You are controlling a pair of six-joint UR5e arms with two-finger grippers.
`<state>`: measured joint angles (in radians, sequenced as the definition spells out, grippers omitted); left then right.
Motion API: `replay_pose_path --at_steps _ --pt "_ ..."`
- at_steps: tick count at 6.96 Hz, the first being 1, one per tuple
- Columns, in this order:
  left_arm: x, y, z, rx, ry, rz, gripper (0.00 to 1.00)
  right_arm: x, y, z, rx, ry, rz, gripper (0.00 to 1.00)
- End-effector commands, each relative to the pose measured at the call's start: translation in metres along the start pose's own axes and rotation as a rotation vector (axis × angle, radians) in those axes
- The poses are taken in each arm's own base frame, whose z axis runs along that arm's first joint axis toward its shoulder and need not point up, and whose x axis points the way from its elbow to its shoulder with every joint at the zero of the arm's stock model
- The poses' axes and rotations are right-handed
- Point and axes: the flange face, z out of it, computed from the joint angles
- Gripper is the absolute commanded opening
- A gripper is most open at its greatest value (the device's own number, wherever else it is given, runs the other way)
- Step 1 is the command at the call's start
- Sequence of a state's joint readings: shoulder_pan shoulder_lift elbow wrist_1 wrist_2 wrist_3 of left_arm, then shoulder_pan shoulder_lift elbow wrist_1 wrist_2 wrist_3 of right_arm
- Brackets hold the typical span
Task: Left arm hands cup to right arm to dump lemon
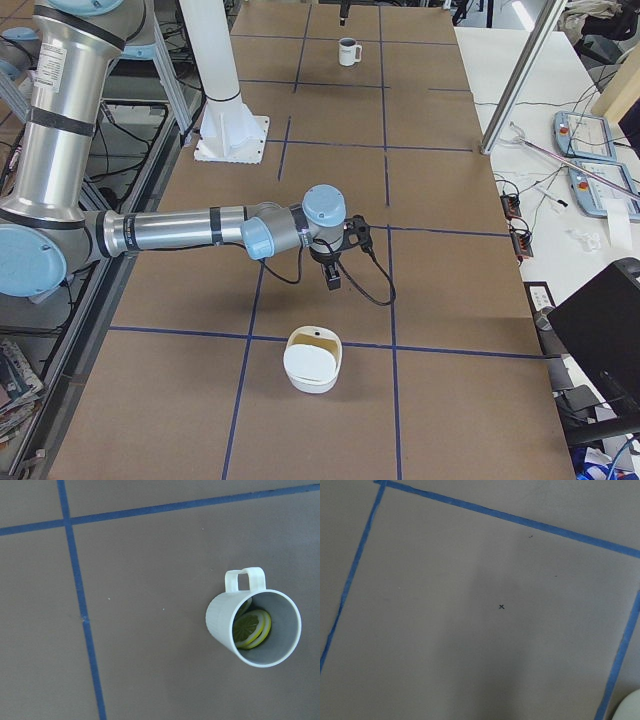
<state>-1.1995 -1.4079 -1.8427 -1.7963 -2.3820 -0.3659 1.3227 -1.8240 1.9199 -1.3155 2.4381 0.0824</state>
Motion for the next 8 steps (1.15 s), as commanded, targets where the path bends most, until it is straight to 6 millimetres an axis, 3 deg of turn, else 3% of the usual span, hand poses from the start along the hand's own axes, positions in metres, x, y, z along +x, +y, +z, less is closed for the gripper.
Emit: replay_pose_path --at_steps 1,2,4,5,6,7,8 --pt "0.020 -0.021 0.022 -0.020 -0.008 -0.095 1.00 -0.014 -0.015 0.005 -0.001 -0.017 -0.041 1.00" --pt "0.029 -0.039 0.036 -0.030 -0.011 -0.108 1.00 -0.022 -0.025 0.003 0.006 -0.022 -0.052 1.00" --pt "0.030 -0.044 0.064 -0.075 -0.024 -0.105 0.99 -0.042 -0.049 0.007 0.012 -0.032 -0.078 1.00" --pt "0.025 -0.041 0.075 -0.097 -0.032 -0.112 0.85 -0.055 -0.059 0.014 0.006 -0.040 -0.108 1.00" --pt "0.024 -0.040 0.076 -0.100 -0.033 -0.113 0.34 -0.069 -0.072 0.016 0.010 -0.050 -0.114 1.00" --pt "0.024 -0.040 0.077 -0.100 -0.034 -0.108 0.05 -0.086 -0.084 0.022 0.006 -0.057 -0.126 1.00" --pt "0.030 -0.042 0.071 -0.089 -0.029 -0.102 0.00 -0.106 -0.102 0.025 0.024 -0.038 -0.173 1.00"
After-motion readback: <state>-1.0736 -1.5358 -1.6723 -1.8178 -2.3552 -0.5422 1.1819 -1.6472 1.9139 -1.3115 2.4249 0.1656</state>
